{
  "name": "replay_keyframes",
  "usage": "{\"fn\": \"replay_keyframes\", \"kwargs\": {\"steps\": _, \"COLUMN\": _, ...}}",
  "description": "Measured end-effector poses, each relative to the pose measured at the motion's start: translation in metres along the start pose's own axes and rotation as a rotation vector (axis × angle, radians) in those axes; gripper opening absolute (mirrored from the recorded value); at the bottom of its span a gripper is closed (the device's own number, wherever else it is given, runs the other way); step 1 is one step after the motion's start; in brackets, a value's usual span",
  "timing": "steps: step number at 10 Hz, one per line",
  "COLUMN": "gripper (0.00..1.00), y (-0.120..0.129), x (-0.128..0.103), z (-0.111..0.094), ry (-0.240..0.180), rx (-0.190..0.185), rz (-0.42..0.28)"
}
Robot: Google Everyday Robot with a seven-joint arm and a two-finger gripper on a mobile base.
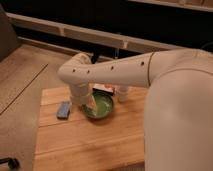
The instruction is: Knock the bottle over
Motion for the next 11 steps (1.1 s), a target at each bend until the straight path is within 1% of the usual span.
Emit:
{"fn": "replay_keyframes", "kwargs": {"steps": 3, "gripper": 0.65, "y": 0.0, "x": 0.0, "z": 0.0, "ry": 0.0, "rx": 0.002, "rz": -0.002}}
{"fn": "replay_keyframes", "kwargs": {"steps": 4, "gripper": 0.65, "y": 0.002, "x": -0.004, "z": 0.002, "ry": 0.001, "rx": 0.0, "rz": -0.018}}
{"fn": "replay_keyframes", "kwargs": {"steps": 5, "gripper": 0.65, "y": 0.008, "x": -0.011, "z": 0.006, "ry": -0.001, "rx": -0.001, "rz": -0.051}}
{"fn": "replay_keyframes", "kwargs": {"steps": 6, "gripper": 0.65, "y": 0.028, "x": -0.022, "z": 0.015, "ry": 0.005, "rx": -0.015, "rz": -0.12}}
{"fn": "replay_keyframes", "kwargs": {"steps": 7, "gripper": 0.65, "y": 0.037, "x": -0.029, "z": 0.022, "ry": 0.015, "rx": -0.016, "rz": -0.158}}
{"fn": "replay_keyframes", "kwargs": {"steps": 8, "gripper": 0.65, "y": 0.047, "x": -0.039, "z": 0.033, "ry": 0.037, "rx": -0.012, "rz": -0.206}}
{"fn": "replay_keyframes", "kwargs": {"steps": 9, "gripper": 0.65, "y": 0.054, "x": -0.047, "z": 0.039, "ry": 0.054, "rx": -0.01, "rz": -0.237}}
{"fn": "replay_keyframes", "kwargs": {"steps": 10, "gripper": 0.65, "y": 0.059, "x": -0.054, "z": 0.048, "ry": 0.078, "rx": -0.008, "rz": -0.254}}
{"fn": "replay_keyframes", "kwargs": {"steps": 11, "gripper": 0.65, "y": 0.063, "x": -0.057, "z": 0.052, "ry": 0.089, "rx": -0.009, "rz": -0.263}}
